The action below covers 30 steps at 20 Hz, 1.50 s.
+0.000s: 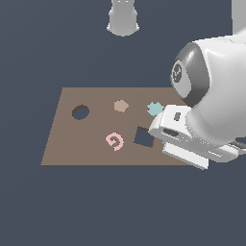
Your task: Insert a designated object into the corresponding slot on a board.
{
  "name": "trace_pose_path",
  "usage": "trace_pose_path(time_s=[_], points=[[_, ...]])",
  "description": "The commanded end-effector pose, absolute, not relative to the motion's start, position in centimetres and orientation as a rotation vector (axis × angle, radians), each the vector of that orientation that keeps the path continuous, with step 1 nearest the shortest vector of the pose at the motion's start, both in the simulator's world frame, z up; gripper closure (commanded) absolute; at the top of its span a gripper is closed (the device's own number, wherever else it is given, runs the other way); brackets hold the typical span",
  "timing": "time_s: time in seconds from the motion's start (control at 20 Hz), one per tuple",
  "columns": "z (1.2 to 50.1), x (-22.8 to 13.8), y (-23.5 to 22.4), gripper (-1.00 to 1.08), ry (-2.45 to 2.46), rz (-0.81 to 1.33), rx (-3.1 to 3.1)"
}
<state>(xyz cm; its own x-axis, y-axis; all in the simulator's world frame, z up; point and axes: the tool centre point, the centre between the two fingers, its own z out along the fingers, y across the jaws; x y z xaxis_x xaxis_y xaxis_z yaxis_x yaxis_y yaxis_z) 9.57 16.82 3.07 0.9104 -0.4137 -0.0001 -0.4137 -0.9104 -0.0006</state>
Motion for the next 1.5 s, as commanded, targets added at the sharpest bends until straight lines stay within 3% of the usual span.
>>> trace_pose_path(time_s=[0.0,1.45], points=[[3.1,9.5,16.8,1.08,0.664,0.0,-3.07],[4.1,5.9,7.3,1.08,0.436,0.003,-3.112]])
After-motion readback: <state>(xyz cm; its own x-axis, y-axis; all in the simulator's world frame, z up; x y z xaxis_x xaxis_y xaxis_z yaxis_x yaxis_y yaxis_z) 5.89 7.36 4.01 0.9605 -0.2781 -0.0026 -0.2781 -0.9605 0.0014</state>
